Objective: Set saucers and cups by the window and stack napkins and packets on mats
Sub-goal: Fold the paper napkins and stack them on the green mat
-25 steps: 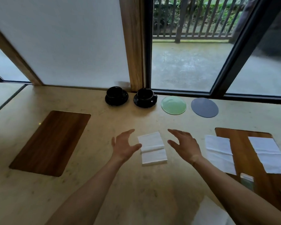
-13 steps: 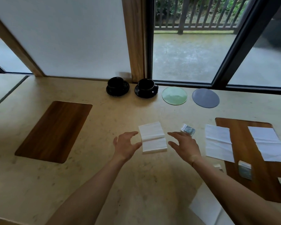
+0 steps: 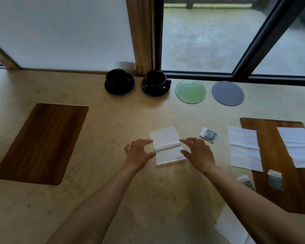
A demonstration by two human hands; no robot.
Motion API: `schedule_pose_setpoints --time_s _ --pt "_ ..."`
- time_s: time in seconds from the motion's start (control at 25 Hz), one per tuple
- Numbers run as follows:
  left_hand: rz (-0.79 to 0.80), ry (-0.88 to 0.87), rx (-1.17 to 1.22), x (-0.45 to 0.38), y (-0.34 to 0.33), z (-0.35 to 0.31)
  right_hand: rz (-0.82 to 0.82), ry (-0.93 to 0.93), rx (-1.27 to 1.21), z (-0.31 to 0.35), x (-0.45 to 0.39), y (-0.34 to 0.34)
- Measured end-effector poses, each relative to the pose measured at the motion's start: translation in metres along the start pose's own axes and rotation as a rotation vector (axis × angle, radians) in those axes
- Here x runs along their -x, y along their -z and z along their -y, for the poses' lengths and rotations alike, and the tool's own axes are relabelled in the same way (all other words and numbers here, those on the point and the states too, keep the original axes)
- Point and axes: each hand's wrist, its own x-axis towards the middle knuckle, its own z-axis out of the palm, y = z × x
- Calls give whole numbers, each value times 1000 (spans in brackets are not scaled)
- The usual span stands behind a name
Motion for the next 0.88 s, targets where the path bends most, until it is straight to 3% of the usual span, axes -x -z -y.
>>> schedule_pose_setpoints --time_s 0.88 --pt "-18 -82 -152 -38 -34 -9 -123 -22 -21 -1 -36 -32"
